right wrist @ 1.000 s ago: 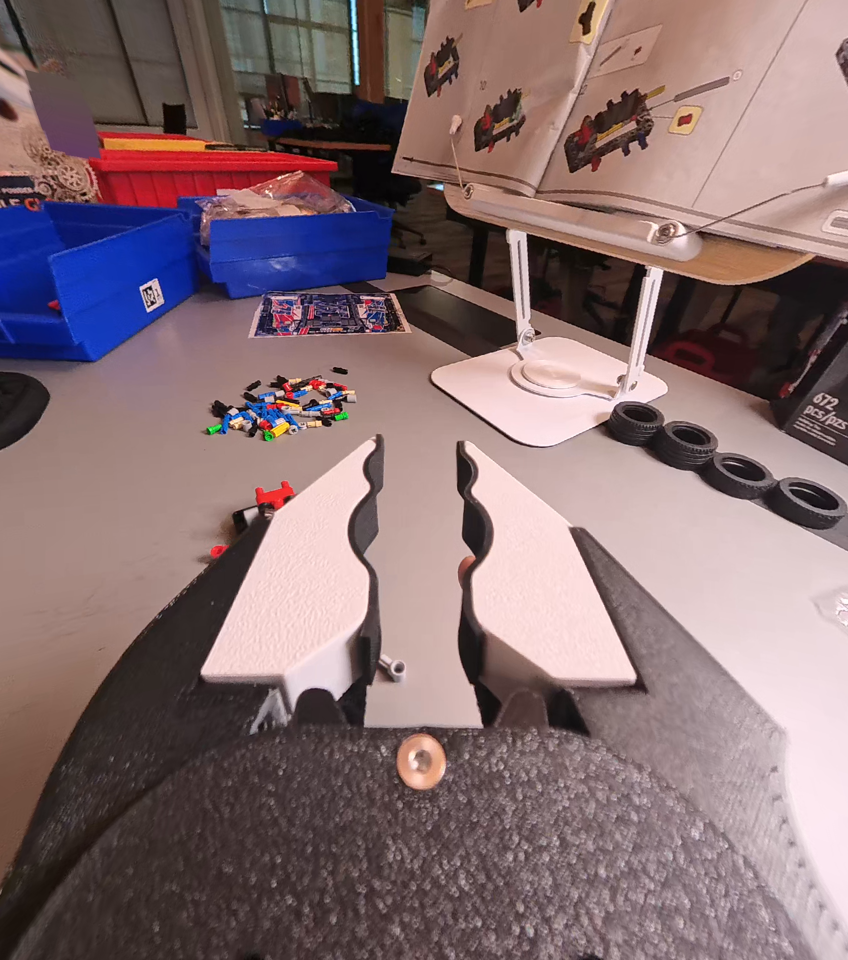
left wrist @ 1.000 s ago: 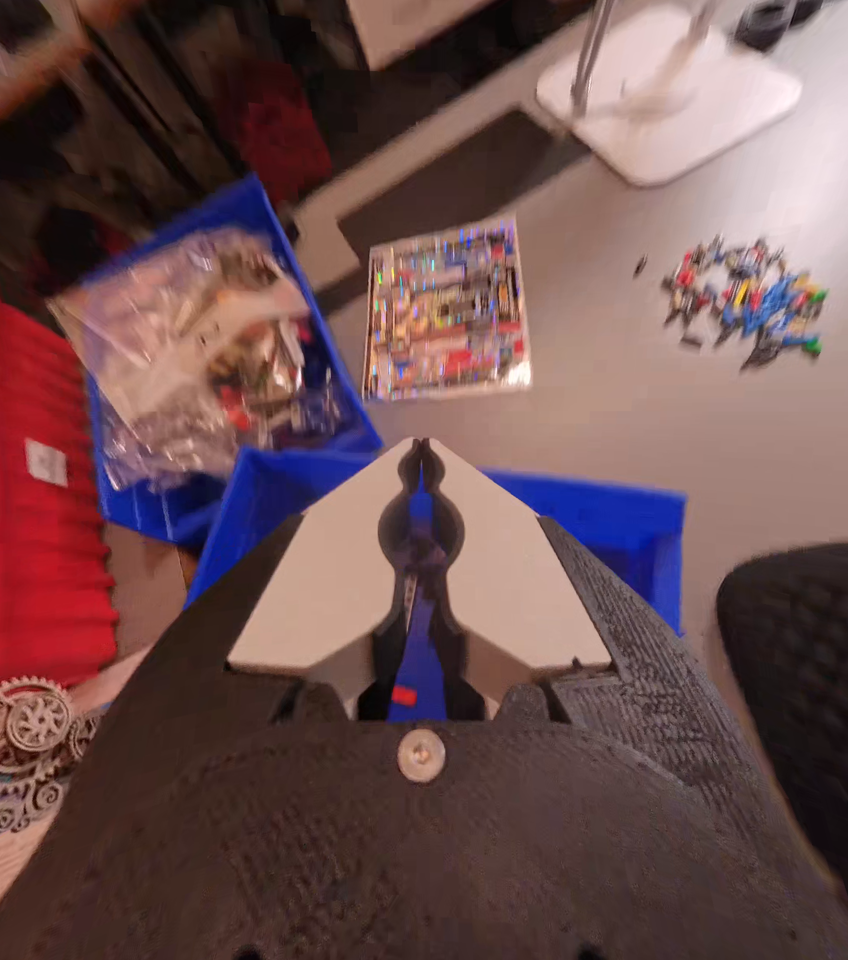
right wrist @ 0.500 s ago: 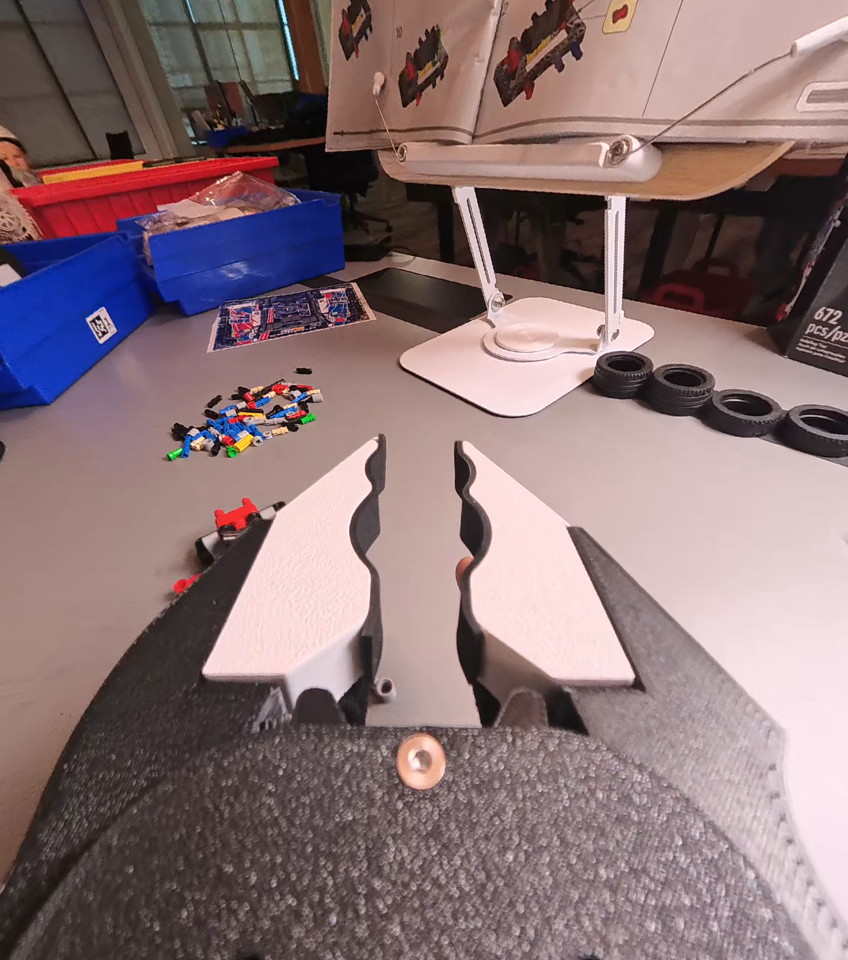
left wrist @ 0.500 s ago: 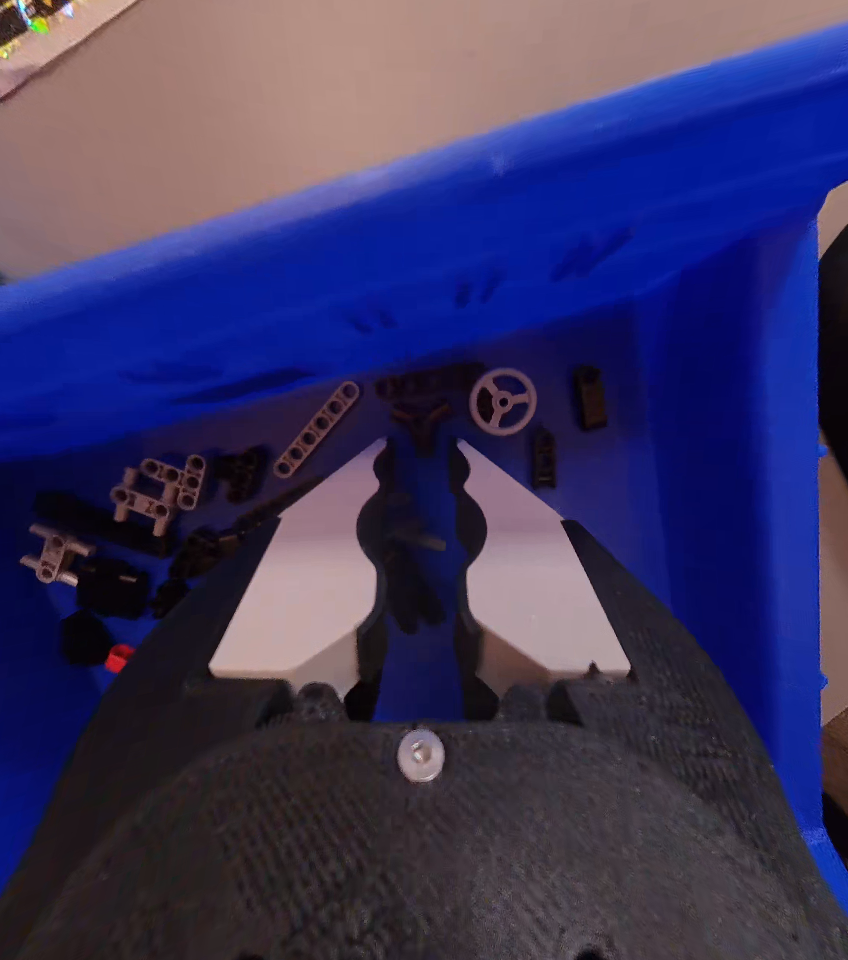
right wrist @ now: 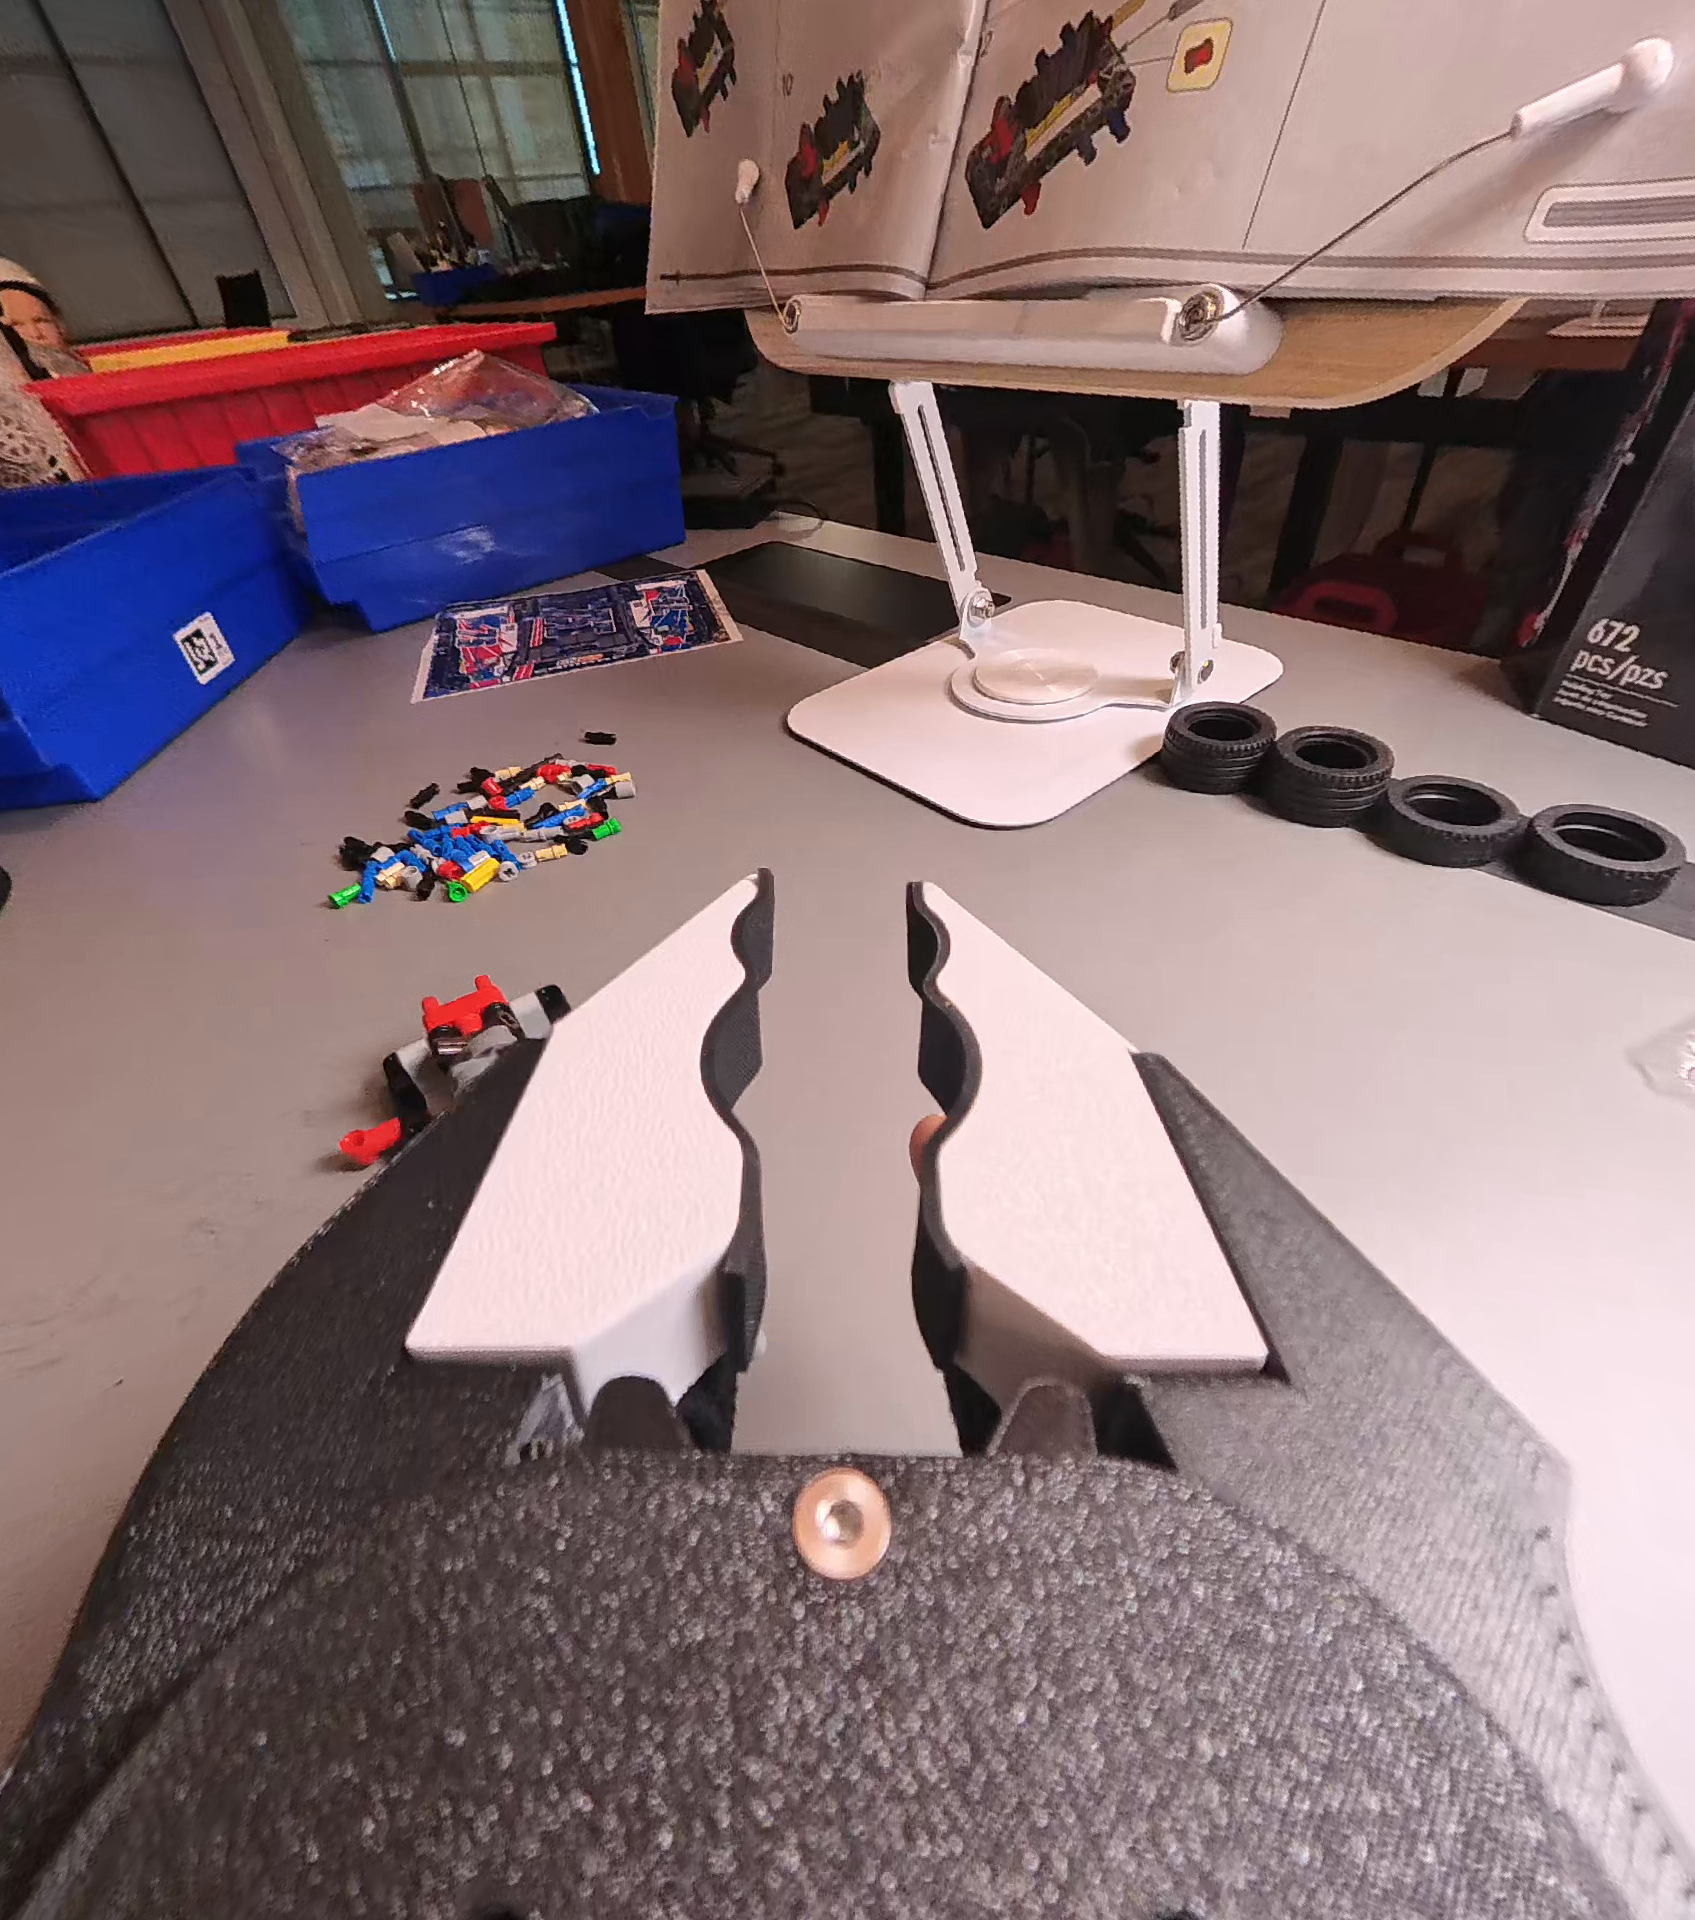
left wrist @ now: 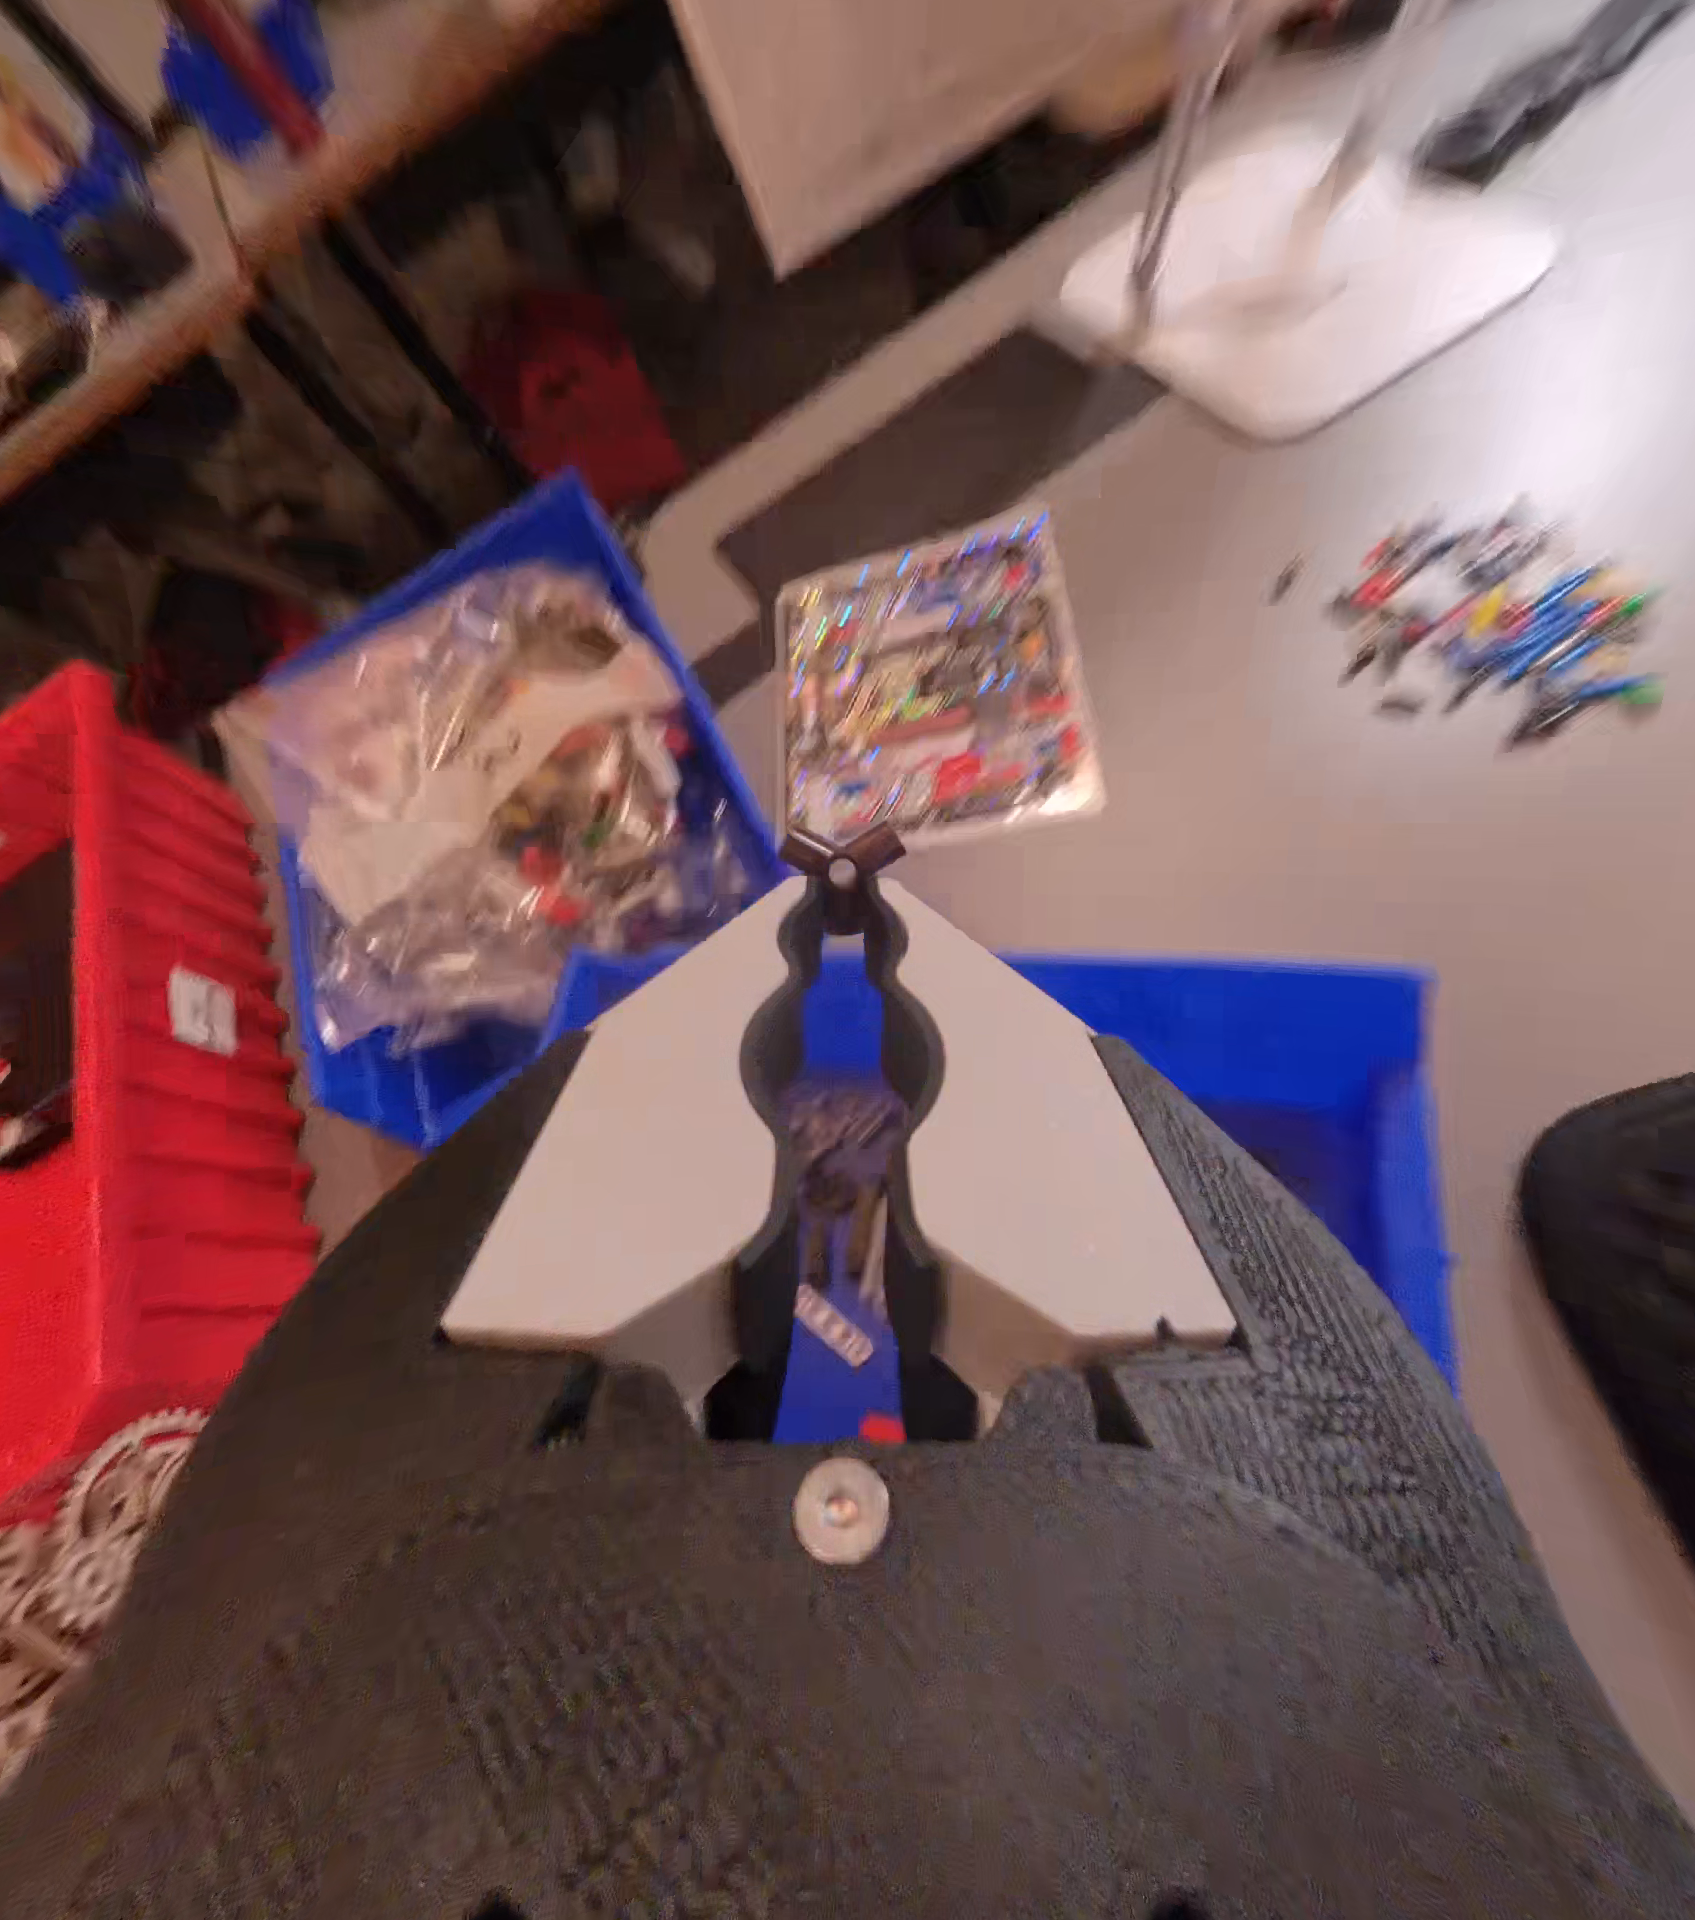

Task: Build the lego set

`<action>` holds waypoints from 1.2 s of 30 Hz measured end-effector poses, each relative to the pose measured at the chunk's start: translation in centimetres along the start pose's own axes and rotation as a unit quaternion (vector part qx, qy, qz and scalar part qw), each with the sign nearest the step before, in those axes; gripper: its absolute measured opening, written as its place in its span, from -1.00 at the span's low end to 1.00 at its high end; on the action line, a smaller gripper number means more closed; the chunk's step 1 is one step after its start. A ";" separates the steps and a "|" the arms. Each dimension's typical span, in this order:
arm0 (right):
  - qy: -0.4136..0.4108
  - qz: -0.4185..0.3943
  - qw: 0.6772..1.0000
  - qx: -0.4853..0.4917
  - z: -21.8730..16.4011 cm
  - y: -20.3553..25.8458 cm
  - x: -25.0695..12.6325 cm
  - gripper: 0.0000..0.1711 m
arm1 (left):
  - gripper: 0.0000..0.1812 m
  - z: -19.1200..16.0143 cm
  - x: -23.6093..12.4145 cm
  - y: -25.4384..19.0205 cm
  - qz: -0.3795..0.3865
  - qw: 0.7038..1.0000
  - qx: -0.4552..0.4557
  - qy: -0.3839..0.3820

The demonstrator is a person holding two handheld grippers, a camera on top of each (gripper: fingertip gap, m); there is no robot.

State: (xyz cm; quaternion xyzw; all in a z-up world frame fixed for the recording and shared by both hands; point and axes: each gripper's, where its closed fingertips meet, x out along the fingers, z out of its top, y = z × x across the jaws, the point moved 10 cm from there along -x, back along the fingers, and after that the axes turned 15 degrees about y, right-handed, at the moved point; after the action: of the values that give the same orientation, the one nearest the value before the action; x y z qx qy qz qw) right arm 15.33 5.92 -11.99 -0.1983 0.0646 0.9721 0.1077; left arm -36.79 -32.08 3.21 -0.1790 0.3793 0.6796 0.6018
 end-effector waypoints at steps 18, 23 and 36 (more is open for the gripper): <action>0.101 0.190 0.929 -0.300 -0.3 11.9 2.2 -0.49 | -0.94 8.3 16.7 -31.1 -0.614 0.788 -0.046 0.003; 0.115 0.196 0.896 -0.383 -1.5 13.7 1.6 -0.49 | -0.93 10.6 18.4 -35.9 -0.659 0.747 0.048 0.074; 0.104 0.197 0.906 -0.360 -1.6 11.9 0.3 -0.77 | -0.93 11.7 19.4 -34.9 -0.694 0.719 -0.039 0.000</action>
State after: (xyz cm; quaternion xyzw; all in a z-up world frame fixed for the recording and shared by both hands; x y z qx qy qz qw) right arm 12.90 -5.80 -12.59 -0.3064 -0.2414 0.9046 -0.1718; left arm -5.17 -10.68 -13.28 -0.4157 0.1215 0.0855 0.8973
